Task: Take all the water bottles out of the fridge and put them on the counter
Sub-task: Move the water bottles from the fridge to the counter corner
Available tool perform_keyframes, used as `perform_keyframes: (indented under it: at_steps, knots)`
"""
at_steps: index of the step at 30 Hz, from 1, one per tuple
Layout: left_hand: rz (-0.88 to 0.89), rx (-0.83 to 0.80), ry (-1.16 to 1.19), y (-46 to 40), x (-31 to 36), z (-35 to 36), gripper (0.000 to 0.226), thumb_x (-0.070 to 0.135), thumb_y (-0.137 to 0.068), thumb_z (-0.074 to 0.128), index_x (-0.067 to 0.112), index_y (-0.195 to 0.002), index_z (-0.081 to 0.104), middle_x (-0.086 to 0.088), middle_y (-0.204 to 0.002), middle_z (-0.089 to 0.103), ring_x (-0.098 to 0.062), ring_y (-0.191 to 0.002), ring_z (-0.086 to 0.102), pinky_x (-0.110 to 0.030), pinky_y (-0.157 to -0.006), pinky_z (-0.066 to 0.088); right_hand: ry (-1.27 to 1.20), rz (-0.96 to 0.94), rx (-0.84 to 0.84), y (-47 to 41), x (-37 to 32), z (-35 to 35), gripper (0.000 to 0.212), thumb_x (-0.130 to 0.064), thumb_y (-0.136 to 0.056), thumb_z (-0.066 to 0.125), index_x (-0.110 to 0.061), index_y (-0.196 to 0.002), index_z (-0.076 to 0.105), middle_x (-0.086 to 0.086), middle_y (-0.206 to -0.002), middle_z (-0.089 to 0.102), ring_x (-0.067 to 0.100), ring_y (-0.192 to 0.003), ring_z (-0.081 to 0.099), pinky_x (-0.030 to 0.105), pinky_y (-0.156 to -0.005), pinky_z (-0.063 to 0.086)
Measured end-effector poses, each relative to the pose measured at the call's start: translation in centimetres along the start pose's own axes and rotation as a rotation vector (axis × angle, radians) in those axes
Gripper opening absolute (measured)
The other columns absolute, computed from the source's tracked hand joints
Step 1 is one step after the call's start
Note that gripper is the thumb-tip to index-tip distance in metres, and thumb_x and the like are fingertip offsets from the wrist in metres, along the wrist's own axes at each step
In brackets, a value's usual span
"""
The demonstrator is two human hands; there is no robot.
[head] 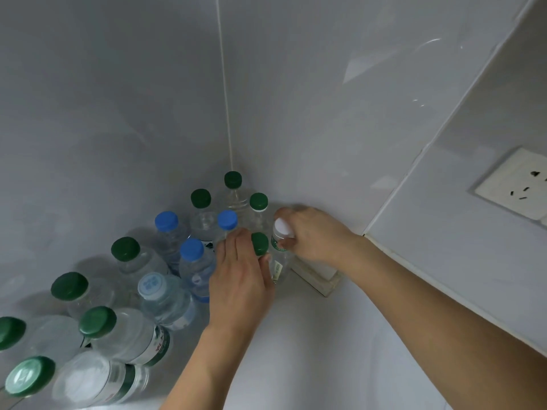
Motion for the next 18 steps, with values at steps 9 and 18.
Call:
perform_keyframes:
  at_steps: [9,18]
  knots:
    - [-0.071,0.062,0.016,0.6,0.4,-0.1,0.031,0.020,-0.089,0.047,0.000,-0.114,0.049,-0.017,-0.111,0.056,-0.033,-0.099,0.054,-0.041,-0.078,0.050,-0.037,-0.005,0.084,0.3,0.3,0.7,0.045,-0.030,-0.085,0.068,-0.019,-0.125,0.052,0.007,-0.123,0.059,0.029,-0.109,0.057,0.033,-0.088,0.048]
    - [-0.127,0.067,0.024,0.3,0.7,0.2,0.032,0.008,-0.079,0.069,0.003,-0.106,0.052,-0.011,-0.100,0.055,-0.029,-0.088,0.052,-0.029,-0.062,0.036,-0.091,0.000,0.130,0.3,0.6,1.0,0.049,-0.029,-0.085,0.069,-0.018,-0.129,0.050,0.005,-0.125,0.059,0.027,-0.109,0.057,0.031,-0.087,0.046]
Point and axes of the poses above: each hand's wrist, its own y-axis away from the middle knuckle, its own z-axis out of the palm, x = y × z, the point moved 5 cm from there along -y, towards the middle knuckle
